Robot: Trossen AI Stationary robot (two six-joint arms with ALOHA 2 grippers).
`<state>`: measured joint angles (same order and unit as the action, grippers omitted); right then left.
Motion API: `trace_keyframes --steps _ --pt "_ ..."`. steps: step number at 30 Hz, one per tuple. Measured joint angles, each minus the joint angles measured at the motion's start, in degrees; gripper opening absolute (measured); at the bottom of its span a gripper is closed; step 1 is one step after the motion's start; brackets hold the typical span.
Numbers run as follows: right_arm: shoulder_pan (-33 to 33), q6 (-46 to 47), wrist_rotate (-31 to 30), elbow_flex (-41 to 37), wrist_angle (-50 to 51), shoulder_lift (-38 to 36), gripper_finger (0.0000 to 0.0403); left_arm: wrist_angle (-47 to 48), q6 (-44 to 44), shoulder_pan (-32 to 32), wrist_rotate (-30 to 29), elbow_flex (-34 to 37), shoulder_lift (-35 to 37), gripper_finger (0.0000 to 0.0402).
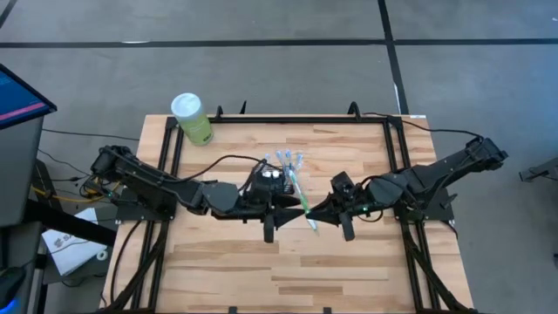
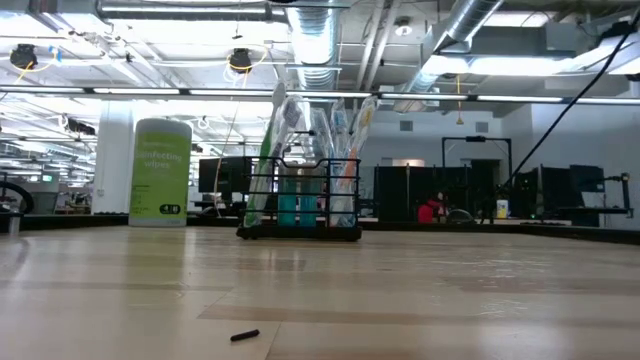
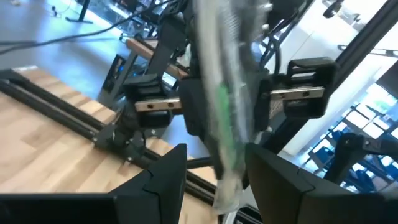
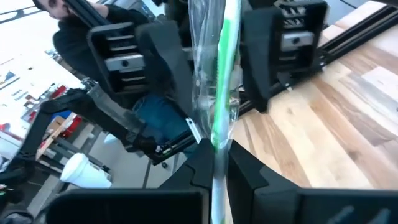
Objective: Pick & Place toothbrushing station
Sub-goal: Put the green toothbrush into the black mesh organizer
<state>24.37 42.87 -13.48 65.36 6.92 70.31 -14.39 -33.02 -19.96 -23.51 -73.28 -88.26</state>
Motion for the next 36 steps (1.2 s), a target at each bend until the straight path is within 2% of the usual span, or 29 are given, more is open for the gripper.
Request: trace_keyframes --steps 17,28,32,36 --pt "-0.01 0.04 -0.11 -0.06 0.02 0.24 0.0013 -3.75 2.41 2.30 1.50 -0.09 1.06 0.0159" --pt "-0.01 0.09 -0.11 -0.06 -0.03 0.23 0.0013 -5.60 2.19 4.63 5.71 -0.04 1.08 0.0158" --pt "-0.01 0.11 -0.11 -0.06 -0.03 0.23 0.0013 -5.94 2.15 4.63 6.17 -0.04 1.08 0.0139" --pt "-0.03 0.17 -0.11 -0.07 -0.03 0.23 0.0016 -5.95 2.15 4.47 6.27 -0.04 1.10 0.0103"
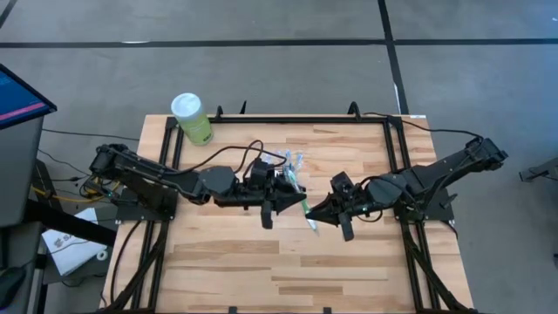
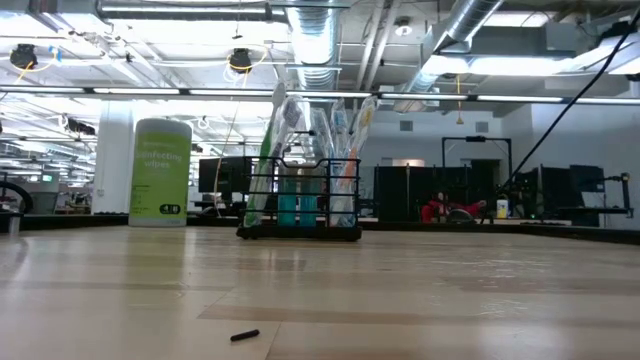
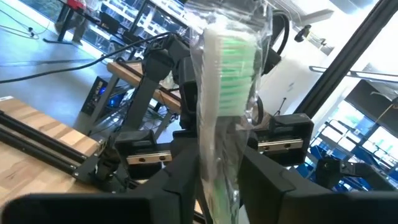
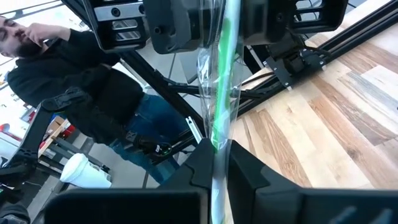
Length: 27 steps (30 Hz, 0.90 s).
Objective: Pick & Place toothbrushing station
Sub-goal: Put the green toothbrush into the black mesh organizer
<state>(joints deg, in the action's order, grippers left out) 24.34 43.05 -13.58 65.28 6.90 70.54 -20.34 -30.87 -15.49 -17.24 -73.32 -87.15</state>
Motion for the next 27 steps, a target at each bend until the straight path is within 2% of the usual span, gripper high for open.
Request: trace_keyframes --steps 10,16,22,27 --pt "0.02 -0.22 0.01 0.00 0.09 0.00 0.0020 -0.31 -0.44 -0.02 0.43 0.04 0.02 0.0013" --pt "-0.04 0.07 0.00 0.01 0.11 0.00 0.0053 -0.44 -0.69 -0.02 1.12 0.04 0.02 0.0024" --pt "-0.48 0.07 0.00 0.01 -0.05 -0.11 0.0091 -0.30 -0.82 -0.28 1.12 0.04 0.02 0.0011" --pt "-0.48 0.07 0.00 0.01 -0.11 -0.15 0.0137 -0.22 -1.05 -0.73 1.12 0.04 0.02 0.0015"
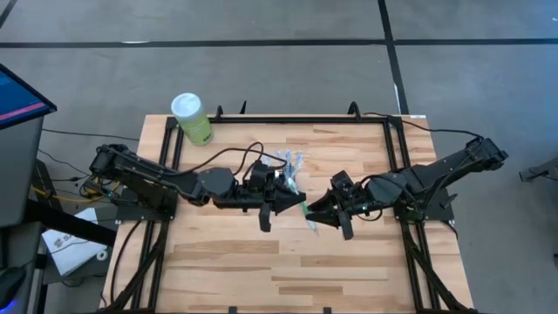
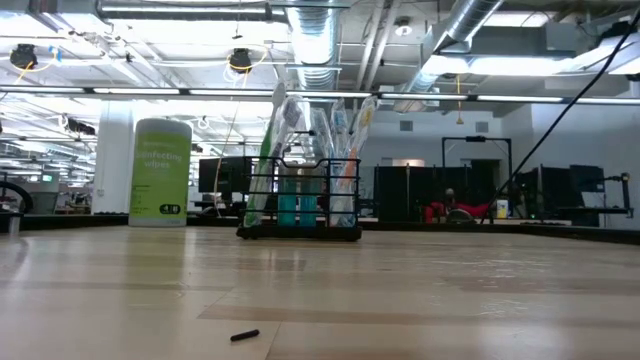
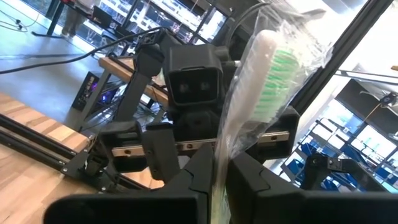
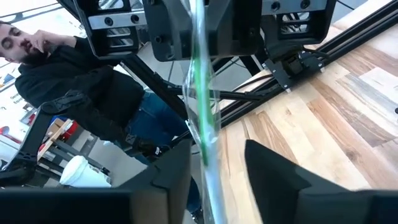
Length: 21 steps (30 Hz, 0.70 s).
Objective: Pick & Place toothbrushing station
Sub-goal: Put the green toothbrush into the black mesh organizer
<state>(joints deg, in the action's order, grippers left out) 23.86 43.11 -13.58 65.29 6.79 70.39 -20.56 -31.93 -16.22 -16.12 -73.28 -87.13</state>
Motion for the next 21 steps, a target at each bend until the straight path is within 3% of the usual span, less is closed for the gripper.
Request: trace_keyframes --steps 10,21 --pt "-0.02 -1.41 -0.22 0.00 0.07 -2.22 0.0260 4.18 -0.24 -1.35 -2.01 0.00 0.00 0.0010" --pt "0.00 -2.78 -1.51 0.00 0.07 -7.97 0.0271 16.56 -0.06 -2.28 -13.66 0.00 0.00 0.0010"
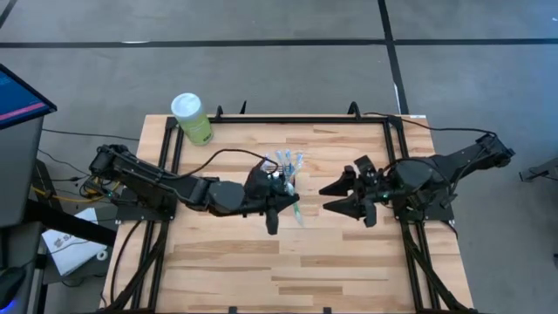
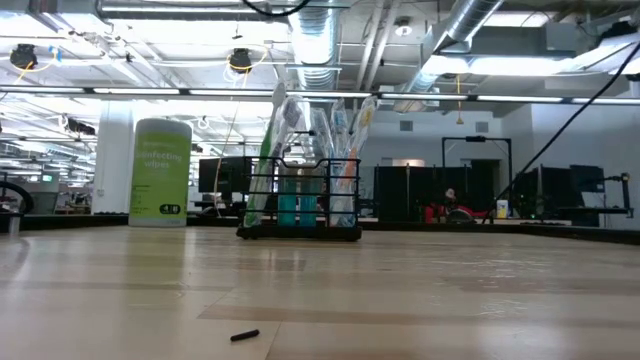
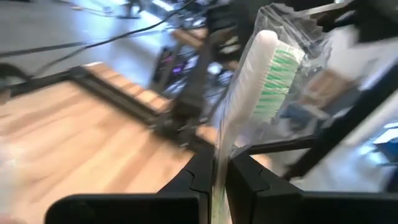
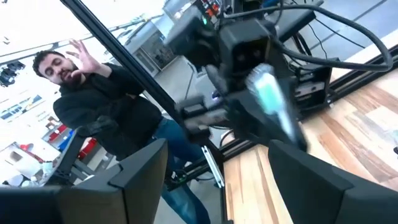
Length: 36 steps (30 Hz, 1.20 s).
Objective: Pick & Place toothbrushing station
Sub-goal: Put the green toothbrush into the black mesh organizer
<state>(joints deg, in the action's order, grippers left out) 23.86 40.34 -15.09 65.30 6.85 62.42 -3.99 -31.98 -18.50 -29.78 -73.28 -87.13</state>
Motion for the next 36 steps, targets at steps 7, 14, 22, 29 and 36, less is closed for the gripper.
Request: trace_keyframes --steps 7,14,22,29,36 --pt "0.77 0.99 0.00 0.00 0.17 -0.34 0.0271 13.01 -1.06 -0.04 -11.23 0.00 1.18 0.0010" --pt "1.31 1.72 0.02 0.00 0.48 -0.32 0.0271 27.43 -5.89 0.81 -16.99 0.00 3.70 0.0010" --pt "1.31 1.70 0.07 0.00 0.46 -0.30 0.0271 32.34 -9.91 2.16 -22.80 1.56 3.77 0.0010" --pt "2.08 1.71 0.20 0.00 0.49 -0.30 0.0271 32.32 -20.24 3.19 -23.94 13.97 10.57 0.0010" --pt "1.95 1.73 0.22 0.00 0.82 -0.30 0.0271 26.76 -21.76 3.17 -24.52 23.39 16.92 0.0010"
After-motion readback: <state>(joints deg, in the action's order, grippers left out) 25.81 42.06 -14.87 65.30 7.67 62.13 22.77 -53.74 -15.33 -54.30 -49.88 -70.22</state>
